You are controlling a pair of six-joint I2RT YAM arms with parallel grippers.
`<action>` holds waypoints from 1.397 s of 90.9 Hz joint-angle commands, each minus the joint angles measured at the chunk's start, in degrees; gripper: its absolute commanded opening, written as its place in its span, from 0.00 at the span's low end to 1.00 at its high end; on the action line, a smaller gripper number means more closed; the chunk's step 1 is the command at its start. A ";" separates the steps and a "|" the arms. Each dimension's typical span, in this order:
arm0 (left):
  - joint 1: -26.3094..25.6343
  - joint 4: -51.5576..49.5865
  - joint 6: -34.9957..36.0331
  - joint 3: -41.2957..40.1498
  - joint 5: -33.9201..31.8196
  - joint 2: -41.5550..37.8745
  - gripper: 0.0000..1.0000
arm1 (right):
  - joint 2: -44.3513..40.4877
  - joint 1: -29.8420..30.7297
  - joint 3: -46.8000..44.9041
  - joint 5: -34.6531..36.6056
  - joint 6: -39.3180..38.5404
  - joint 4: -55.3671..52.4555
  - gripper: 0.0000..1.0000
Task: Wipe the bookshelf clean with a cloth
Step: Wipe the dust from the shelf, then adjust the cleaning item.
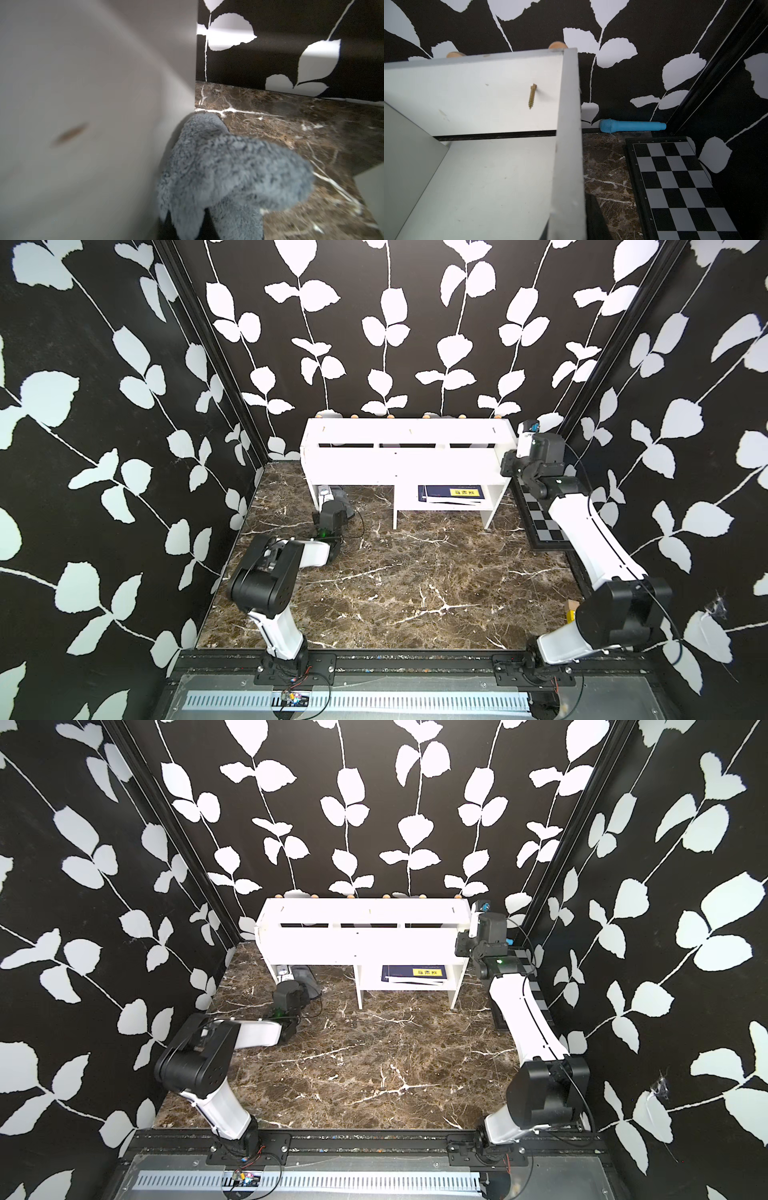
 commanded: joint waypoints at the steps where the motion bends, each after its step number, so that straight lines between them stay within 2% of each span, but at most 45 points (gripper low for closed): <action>1: -1.63 -1.31 -3.94 -4.80 -0.14 -4.93 0.00 | 2.08 0.39 -0.13 -10.00 16.20 -2.60 0.00; 12: -7.93 0.65 -2.45 -8.04 -0.92 -10.05 0.00 | 0.68 0.90 -1.34 -10.52 16.59 -2.82 0.00; 22: -10.73 -4.21 -7.20 -8.41 2.49 -15.12 0.00 | -2.89 1.94 -3.01 -8.97 15.09 -4.40 0.00; 24: -11.02 -5.70 -8.12 -8.47 2.91 -16.45 0.00 | -3.87 2.16 -3.43 -8.33 14.58 -4.83 0.08; 31: -11.69 -10.91 -9.28 -9.15 3.17 -22.08 0.00 | -8.09 2.76 -5.60 -6.29 12.29 -5.64 0.50; 35: -11.70 -13.97 -9.17 -9.29 2.75 -25.63 0.00 | -10.18 2.90 -6.31 -5.97 10.89 -6.76 0.65; 41: -11.70 -20.05 -8.21 -8.35 2.46 -31.71 0.00 | -13.56 3.44 -7.48 -4.45 8.22 -8.25 0.75; 53: -11.70 -29.42 -6.41 -5.60 4.63 -40.55 0.00 | -19.69 7.46 -9.16 0.46 6.46 -9.34 0.88; 58: -11.70 -31.49 -5.85 -4.82 8.72 -42.93 0.00 | -20.89 9.51 -9.04 -0.26 6.15 -10.46 0.91; 68: -11.71 -29.88 -6.53 -4.76 23.01 -45.43 0.00 | -22.80 15.65 -9.15 -6.25 4.30 -10.28 0.99; 75: -11.71 -26.09 -8.30 -4.63 33.93 -45.47 0.00 | -23.93 20.95 -11.05 -11.48 3.59 -8.49 0.99; 80: -11.71 -23.18 -10.54 -4.39 39.27 -45.04 0.00 | -24.16 24.77 -12.24 -14.65 3.90 -6.15 0.99; 89: -11.71 -17.39 -14.90 -4.16 43.20 -44.25 0.00 | -23.28 30.65 -14.31 -18.21 5.72 -0.74 1.00; 97: -11.75 -11.11 -18.64 -3.63 46.43 -42.74 0.00 | -20.91 33.57 -16.37 -21.22 9.39 4.97 1.00; 111: -11.70 3.68 -27.86 -3.16 58.67 -36.45 0.00 | -16.58 34.99 -21.07 -24.09 15.83 14.72 1.00; 118: -11.70 11.08 -32.97 -4.15 61.82 -34.60 0.00 | -15.16 34.98 -21.89 -23.70 18.13 17.62 1.00; 127: -11.70 15.79 -36.20 -4.29 65.07 -33.23 0.00 | -13.73 35.03 -21.97 -23.68 20.24 20.80 0.98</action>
